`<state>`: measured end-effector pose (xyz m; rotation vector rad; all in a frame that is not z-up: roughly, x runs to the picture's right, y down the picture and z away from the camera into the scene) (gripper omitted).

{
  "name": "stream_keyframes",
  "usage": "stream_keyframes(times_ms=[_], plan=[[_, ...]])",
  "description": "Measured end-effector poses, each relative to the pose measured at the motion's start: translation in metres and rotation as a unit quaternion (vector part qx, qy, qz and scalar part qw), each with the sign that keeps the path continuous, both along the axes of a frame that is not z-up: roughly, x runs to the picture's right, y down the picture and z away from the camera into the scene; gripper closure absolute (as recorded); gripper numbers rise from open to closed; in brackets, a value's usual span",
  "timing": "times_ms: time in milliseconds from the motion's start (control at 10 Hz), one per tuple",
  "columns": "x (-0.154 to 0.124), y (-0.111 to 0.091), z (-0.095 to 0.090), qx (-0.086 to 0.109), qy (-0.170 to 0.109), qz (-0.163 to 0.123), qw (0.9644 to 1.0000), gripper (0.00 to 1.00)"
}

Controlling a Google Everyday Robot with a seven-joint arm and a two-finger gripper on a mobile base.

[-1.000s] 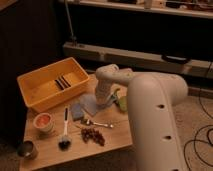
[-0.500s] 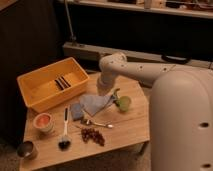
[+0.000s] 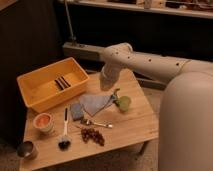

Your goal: Place towel in plastic cup

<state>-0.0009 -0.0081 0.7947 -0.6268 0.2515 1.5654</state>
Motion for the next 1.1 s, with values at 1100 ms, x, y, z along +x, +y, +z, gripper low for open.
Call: stream_keyframes(times_ms=[1100], plan=[[0.004,0.089,0.151,-0.054,0.019,0.039,0.9976,0.20]])
